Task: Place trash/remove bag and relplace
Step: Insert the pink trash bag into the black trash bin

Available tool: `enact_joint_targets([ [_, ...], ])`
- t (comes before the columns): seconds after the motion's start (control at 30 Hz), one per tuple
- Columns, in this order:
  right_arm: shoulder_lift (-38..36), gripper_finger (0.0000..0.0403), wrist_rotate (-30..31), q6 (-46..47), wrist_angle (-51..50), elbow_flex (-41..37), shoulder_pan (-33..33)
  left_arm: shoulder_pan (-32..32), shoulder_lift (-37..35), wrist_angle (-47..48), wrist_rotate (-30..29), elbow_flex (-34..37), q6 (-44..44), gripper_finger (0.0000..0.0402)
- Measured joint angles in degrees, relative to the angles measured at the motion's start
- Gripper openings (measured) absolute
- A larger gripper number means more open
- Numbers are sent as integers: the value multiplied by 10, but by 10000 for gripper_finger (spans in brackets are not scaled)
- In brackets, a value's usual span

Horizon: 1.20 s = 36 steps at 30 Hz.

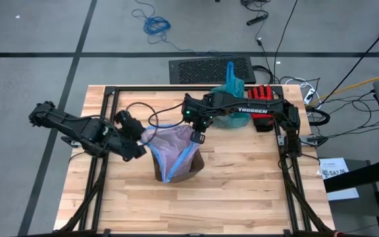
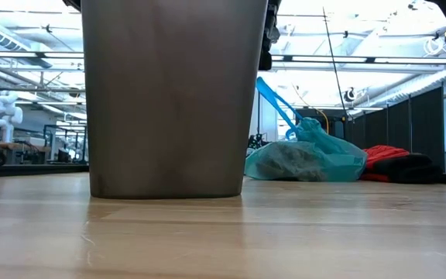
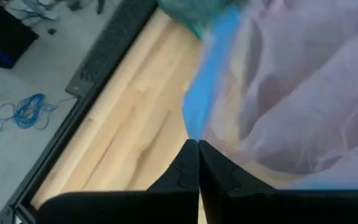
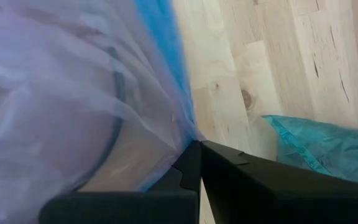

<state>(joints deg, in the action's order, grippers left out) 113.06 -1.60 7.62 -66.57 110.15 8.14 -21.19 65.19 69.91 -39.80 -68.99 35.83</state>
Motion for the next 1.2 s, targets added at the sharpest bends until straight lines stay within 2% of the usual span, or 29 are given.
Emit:
enact_joint_targets([
  [0.13,0,0,0,0,2,0,0,3,-8,-11,-14,7,14,1],
  [0.47,0,0,-2,-8,2,0,0,7,-7,-96,6,117,38,1],
  [0.67,0,0,-2,-8,4,0,0,-9,-7,-132,10,158,59,0],
  [0.87,0,0,-2,-3,5,0,0,-42,-7,-151,3,163,89,0],
  [1.2,0,0,-1,2,10,0,0,-87,7,-195,-12,172,89,0],
])
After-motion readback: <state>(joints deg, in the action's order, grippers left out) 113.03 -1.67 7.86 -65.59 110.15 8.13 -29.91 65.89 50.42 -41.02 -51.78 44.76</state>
